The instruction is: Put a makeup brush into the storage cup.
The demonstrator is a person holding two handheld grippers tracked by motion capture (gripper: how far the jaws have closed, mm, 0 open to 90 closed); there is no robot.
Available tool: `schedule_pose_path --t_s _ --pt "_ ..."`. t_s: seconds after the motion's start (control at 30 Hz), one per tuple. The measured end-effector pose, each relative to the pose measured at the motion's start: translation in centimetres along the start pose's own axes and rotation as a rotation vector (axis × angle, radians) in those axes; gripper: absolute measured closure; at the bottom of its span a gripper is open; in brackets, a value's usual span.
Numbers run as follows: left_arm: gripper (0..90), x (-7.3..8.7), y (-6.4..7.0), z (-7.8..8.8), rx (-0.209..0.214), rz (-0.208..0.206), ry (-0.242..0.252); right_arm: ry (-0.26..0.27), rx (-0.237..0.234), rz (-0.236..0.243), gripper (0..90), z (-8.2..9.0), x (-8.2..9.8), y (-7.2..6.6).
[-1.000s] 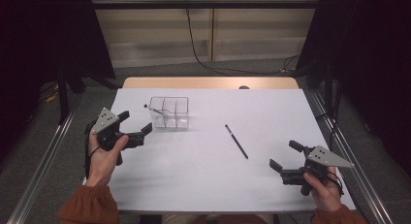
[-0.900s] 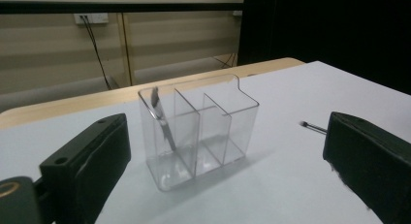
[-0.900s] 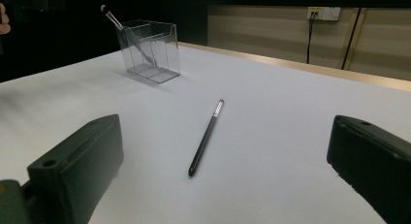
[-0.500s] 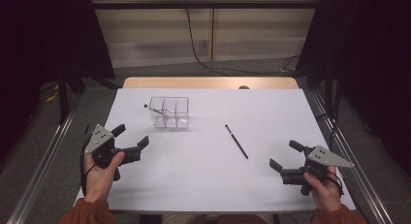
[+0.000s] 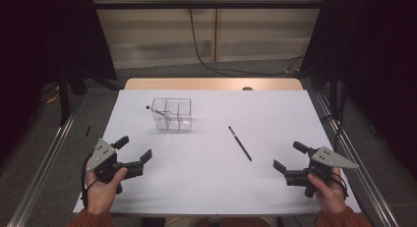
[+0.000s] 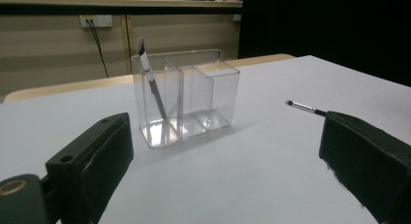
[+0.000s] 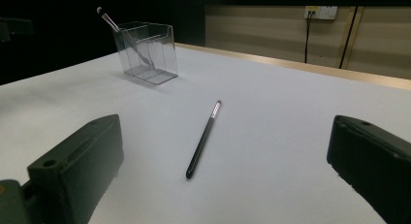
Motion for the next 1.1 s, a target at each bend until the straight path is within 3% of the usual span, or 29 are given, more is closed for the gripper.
schedule_pose_path --t_s 0.23,0.3,0.4,0.6,0.8,1.0,1.1 --pt "3.7 0.3 0.2 0.9 -0.026 0.004 0.009 0.005 0.0 0.004 0.0 0.2 0.0 0.0" --pt "3.6 0.6 0.6 1.0 -0.01 0.018 0.0 0.005 0.002 0.005 0.0 0.2 0.0 0.0" --pt "3.7 0.8 1.0 1.3 -0.01 -0.011 -0.019 0.005 0.004 0.003 0.0 0.2 0.0 0.0" --pt "3.6 0.8 1.2 1.5 0.01 -0.004 -0.014 0.011 0.0 0.003 0.0 0.4 0.0 -0.1" --pt "3.7 0.9 0.8 1.2 0.02 -0.008 -0.025 0.012 -0.002 0.008 0.0 0.5 0.0 -0.1" --pt "4.7 1.1 0.5 1.2 0.029 0.017 -0.03 0.026 -0.004 -0.016 0.0 0.3 -0.4 -0.5" --pt "4.7 0.9 0.6 1.3 0.032 0.017 -0.026 0.008 0.001 -0.012 0.2 0.0 -0.3 -0.7"
Point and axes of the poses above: each handheld gripper's, and its own axes: z roughly backward along the jaws, x roughly out of its underside, y roughly to its right, the point moved 4 cm from there along -z, roughly forward along the jaws, and after that the axes turned 7 degrees about -z, right-handed, at the moved point
